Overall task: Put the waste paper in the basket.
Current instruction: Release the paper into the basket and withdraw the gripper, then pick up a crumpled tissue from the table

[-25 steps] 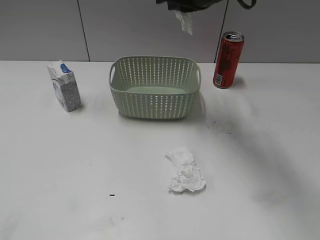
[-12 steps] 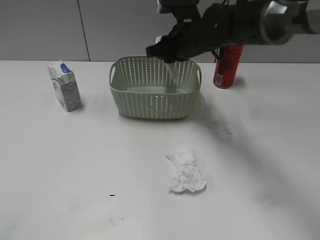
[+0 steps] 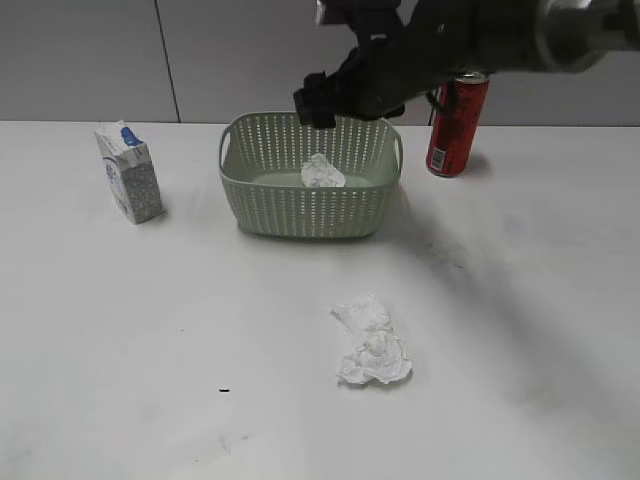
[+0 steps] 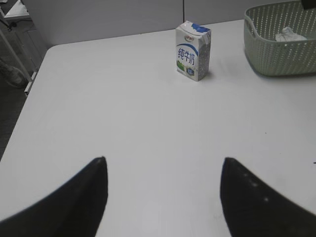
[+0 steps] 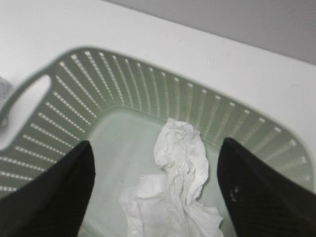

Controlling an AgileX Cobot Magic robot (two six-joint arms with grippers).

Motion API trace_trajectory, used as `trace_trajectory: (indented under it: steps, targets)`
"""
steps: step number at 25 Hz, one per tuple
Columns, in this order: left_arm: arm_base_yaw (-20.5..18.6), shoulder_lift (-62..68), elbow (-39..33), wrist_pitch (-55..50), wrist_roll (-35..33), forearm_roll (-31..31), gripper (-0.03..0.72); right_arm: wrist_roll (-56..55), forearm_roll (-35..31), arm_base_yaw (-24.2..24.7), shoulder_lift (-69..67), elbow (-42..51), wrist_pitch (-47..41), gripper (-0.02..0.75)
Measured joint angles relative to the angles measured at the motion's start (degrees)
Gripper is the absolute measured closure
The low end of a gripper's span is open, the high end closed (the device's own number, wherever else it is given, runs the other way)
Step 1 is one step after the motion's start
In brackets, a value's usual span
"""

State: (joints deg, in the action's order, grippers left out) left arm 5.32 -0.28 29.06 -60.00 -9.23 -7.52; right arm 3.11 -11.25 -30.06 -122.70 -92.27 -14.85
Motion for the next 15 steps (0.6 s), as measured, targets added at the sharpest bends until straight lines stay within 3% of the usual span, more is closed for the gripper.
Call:
trace_trajectory:
  steps: [3, 5, 10, 15]
  targets:
    - [0.0, 0.0, 0.0, 0.0, 0.0, 0.0, 0.167, 0.0, 3.3, 0.0, 4.8, -0.4, -3.7, 0.161]
    - [0.0, 0.0, 0.0, 0.0, 0.0, 0.0, 0.167, 0.0, 9.7, 0.0, 7.9, -0.6, -8.0, 0.164]
    - [0.0, 0.0, 0.0, 0.1, 0.0, 0.0, 0.167, 0.0, 23.2, 1.3, 12.7, -0.6, -26.2, 0.164]
    - [0.0, 0.0, 0.0, 0.4, 0.0, 0.0, 0.167, -0.1, 26.5, 9.4, 14.4, -0.6, -39.2, 0.165]
